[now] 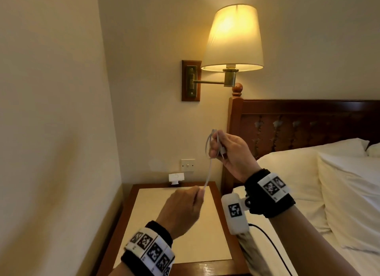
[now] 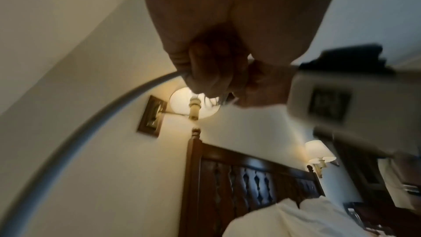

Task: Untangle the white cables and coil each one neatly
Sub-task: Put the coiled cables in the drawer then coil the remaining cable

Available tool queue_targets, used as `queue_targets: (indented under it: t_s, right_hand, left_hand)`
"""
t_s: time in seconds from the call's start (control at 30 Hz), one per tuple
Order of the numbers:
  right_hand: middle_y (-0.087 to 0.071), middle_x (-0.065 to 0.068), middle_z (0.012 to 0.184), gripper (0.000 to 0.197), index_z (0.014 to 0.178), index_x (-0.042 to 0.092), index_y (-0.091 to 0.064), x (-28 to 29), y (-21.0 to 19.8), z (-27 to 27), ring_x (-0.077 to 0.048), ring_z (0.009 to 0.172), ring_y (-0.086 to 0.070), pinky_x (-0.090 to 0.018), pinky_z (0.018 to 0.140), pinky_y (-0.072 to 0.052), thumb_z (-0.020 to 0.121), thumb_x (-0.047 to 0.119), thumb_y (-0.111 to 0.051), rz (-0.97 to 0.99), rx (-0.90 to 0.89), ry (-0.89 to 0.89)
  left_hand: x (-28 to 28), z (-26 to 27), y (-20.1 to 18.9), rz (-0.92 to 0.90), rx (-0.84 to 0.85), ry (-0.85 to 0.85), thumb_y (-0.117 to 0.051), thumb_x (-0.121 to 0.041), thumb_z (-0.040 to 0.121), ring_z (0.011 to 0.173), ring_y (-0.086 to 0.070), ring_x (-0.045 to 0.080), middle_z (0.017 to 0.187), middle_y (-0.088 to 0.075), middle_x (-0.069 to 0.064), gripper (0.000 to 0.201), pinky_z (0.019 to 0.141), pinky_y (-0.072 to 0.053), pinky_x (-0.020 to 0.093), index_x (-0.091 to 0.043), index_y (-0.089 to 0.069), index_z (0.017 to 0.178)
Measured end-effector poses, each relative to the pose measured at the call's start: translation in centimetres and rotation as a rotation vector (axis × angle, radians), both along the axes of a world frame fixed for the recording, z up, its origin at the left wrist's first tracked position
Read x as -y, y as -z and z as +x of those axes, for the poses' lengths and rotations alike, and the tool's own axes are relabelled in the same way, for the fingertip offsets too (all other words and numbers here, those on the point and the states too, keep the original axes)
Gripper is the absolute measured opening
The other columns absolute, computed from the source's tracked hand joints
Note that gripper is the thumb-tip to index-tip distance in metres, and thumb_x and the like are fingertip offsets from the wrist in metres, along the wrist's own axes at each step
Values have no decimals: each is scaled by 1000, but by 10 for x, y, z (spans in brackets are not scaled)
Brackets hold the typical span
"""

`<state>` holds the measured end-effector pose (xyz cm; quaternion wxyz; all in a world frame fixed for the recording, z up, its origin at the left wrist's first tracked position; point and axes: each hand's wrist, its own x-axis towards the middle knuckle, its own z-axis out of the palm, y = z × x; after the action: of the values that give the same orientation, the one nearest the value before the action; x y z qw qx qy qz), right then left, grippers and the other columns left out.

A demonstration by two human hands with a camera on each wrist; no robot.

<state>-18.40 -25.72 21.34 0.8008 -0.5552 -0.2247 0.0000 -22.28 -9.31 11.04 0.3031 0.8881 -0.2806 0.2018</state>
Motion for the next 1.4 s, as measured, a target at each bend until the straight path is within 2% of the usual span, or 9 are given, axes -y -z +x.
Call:
queue_targets:
  t_s: [0.13, 0.3, 0.47, 0.63, 0.73, 0.97, 1.2, 1.3, 1.4]
  right_hand:
    - [-59, -5, 63, 31, 89, 2, -54, -9, 20, 5, -17, 57, -53, -26, 59, -45, 106, 20, -35, -467, 242, 218]
    - [-55, -7, 63, 38, 92, -8, -56, -7, 31, -5, -20, 57, -50, -28, 61, -44, 105, 23, -38, -609, 300, 184]
    - [-45, 1, 59, 35, 93, 4, -56, -8, 27, -16, -13, 54, -41, -28, 58, -38, 106, 24, -31, -489, 146, 19]
    - [-34, 3, 57, 36, 89, 8, -55, -5, 20, -28, -10, 48, -32, -24, 52, -30, 106, 25, -28, -197, -86, -247]
    - [-31, 6, 56, 33, 86, 10, -56, -5, 15, -27, -8, 47, -29, -24, 52, -24, 102, 27, -32, 38, -143, -371]
    - [-33, 7, 57, 35, 87, 13, -49, 13, -6, -11, -7, 48, -31, -20, 52, -36, 105, 31, -25, 252, -192, -323]
    - [-49, -1, 60, 35, 87, 7, -51, -4, 19, 5, -16, 55, -45, -24, 55, -41, 107, 26, -29, -169, -41, 58]
    - [-58, -5, 64, 35, 86, 7, -54, -17, 35, 7, -21, 59, -50, -34, 62, -42, 106, 25, -32, -521, 167, 228]
    - [-55, -5, 64, 39, 81, 5, -58, -20, 45, 4, -21, 60, -49, -37, 63, -40, 105, 28, -37, -684, 269, 261]
  left_hand:
    - [4, -16, -44, 185, 223, -142, -32, -36, 102, 49, -42, 9, 62, -43, -11, 29, 49, -25, 19, -26, -45, 78]
    - [-13, -6, -81, 277, 437, -347, -29, -43, 100, 48, -33, 6, 65, -39, -14, 30, 45, -12, 16, -29, -50, 84]
    - [-25, 22, -90, 111, 353, -229, -33, -68, 90, 62, -57, 8, 71, -59, -11, 48, 54, -46, 26, -24, -54, 82]
    - [-29, 41, -78, -325, 137, 88, -42, -77, 80, 52, -38, 7, 56, -45, -6, 68, 52, -35, 30, -11, -53, 69]
    - [-27, 49, -59, -409, 118, 98, -37, -65, 90, 53, -32, 5, 56, -38, -11, 55, 53, -29, 24, -17, -46, 65]
    - [-50, 51, 13, -366, 94, -101, -41, -28, 102, 53, -42, 3, 56, -39, -10, 33, 53, -31, 16, -32, -42, 69]
    - [-18, 9, 19, 238, 302, -85, -29, -44, 101, 43, -39, 6, 58, -44, -12, 31, 49, -22, 13, -29, -42, 76]
    - [-11, 5, -13, 268, 495, -132, -35, -40, 101, 43, -46, 9, 60, -56, -9, 34, 48, -23, 19, -24, -58, 81]
    - [-19, 9, -43, 230, 560, -192, -37, -47, 99, 45, -49, 11, 62, -57, -8, 36, 47, -23, 21, -25, -58, 79]
